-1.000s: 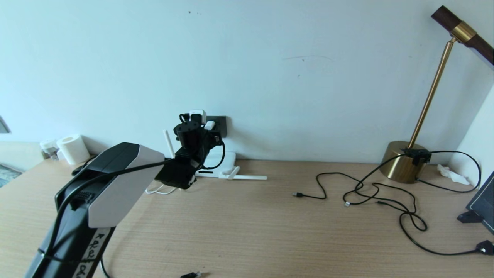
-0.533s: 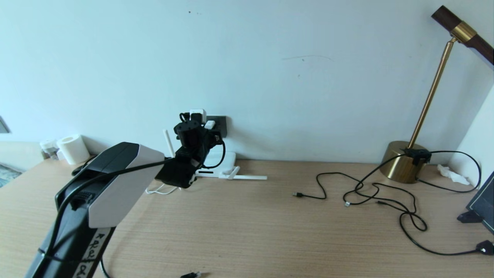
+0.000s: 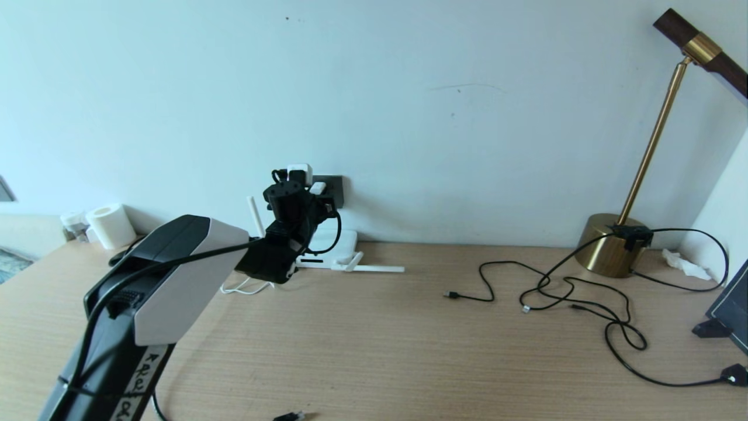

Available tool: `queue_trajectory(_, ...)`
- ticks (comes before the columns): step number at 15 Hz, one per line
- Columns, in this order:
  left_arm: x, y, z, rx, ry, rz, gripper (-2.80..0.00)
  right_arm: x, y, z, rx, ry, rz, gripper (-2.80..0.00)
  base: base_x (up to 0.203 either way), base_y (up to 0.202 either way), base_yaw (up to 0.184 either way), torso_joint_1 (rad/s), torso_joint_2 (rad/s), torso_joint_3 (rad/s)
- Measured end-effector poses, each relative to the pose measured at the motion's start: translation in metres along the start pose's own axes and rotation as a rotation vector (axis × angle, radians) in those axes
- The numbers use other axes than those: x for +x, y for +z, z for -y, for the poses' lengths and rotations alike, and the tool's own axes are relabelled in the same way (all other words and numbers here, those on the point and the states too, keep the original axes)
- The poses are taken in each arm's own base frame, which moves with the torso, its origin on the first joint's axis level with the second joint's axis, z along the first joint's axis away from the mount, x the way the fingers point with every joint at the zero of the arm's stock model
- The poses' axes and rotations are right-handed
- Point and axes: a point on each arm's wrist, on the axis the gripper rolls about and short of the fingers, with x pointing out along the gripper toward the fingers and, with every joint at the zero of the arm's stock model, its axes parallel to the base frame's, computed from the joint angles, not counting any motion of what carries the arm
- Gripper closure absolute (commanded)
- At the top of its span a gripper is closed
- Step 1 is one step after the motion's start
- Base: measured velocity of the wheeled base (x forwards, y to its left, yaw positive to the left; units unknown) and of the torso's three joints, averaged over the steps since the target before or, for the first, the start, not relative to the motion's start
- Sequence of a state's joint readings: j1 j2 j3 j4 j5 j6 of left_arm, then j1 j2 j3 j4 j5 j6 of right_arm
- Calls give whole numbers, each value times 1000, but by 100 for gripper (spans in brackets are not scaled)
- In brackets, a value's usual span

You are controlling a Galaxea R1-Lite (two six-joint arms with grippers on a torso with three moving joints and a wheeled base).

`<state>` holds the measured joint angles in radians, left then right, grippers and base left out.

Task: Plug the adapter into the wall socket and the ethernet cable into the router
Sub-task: Plug plug into socket

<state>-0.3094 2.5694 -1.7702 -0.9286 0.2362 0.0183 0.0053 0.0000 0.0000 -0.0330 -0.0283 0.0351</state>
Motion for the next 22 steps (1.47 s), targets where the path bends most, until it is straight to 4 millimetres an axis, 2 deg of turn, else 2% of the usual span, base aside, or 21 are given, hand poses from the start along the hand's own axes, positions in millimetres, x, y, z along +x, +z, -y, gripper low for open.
queue_trajectory(22, -4, -4, 3, 4, 7, -20, 0, 0, 0, 0, 0, -1, 0, 0, 0, 0, 0, 0, 0, 0)
